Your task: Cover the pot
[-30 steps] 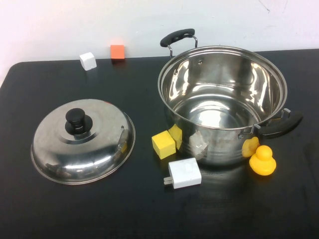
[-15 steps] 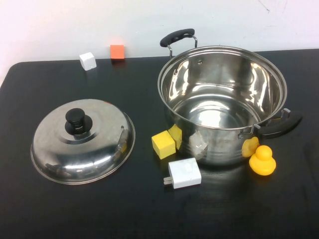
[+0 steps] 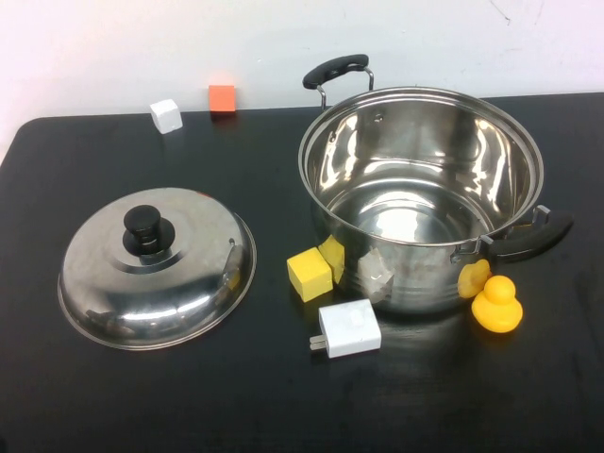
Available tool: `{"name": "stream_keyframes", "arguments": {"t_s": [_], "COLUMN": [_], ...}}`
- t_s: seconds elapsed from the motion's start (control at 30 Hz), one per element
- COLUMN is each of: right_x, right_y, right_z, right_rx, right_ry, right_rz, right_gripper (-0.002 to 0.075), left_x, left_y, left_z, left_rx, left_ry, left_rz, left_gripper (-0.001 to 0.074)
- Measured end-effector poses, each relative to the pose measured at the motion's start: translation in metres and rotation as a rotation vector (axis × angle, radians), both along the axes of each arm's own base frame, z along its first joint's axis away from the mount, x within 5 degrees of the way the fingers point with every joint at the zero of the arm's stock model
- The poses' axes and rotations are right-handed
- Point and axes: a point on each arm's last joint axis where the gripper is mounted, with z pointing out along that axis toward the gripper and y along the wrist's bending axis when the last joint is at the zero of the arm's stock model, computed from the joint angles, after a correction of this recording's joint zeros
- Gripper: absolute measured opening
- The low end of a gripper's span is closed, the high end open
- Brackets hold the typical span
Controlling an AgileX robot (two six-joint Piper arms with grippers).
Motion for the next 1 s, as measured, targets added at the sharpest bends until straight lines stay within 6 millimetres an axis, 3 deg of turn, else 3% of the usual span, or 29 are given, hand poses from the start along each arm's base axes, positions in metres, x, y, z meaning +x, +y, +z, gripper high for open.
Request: {"name": "stream_keyframes", "arguments": {"t_s": [0.4, 0.6, 0.77, 0.9, 1.0], "right_x": [0.000, 0.000, 0.000, 0.000, 0.000], "right_y": [0.000, 0.000, 0.000, 0.000, 0.000], "right_z": [0.000, 0.000, 0.000, 0.000, 0.000], "right_rx": [0.000, 0.000, 0.000, 0.000, 0.000], "right_ry": [0.000, 0.000, 0.000, 0.000, 0.000], "right_rz": [0.000, 0.000, 0.000, 0.000, 0.000], "right_gripper": [-0.0002, -0.0002, -0.0002, -0.0002, -0.0002], "left_x": [-0.007, -0.015, -0.017, -0.013, -0.013], "left_y": [0.009, 0.013, 0.016, 0.013, 0.008], "left_z": [0.055, 0.067, 0.070, 0.071, 0.096], "left_rx": [-0.093, -0.138, -0.167, -0.163, -0.122], "left_ry": [-0.611, -0.776, -0.807, -0.682, -0.573], "left_rz": [0.092, 0.122, 0.141, 0.113, 0.069], "left_gripper": [-0.0001, -0.0002, -0.0001, -0.0001, -0.0001]}}
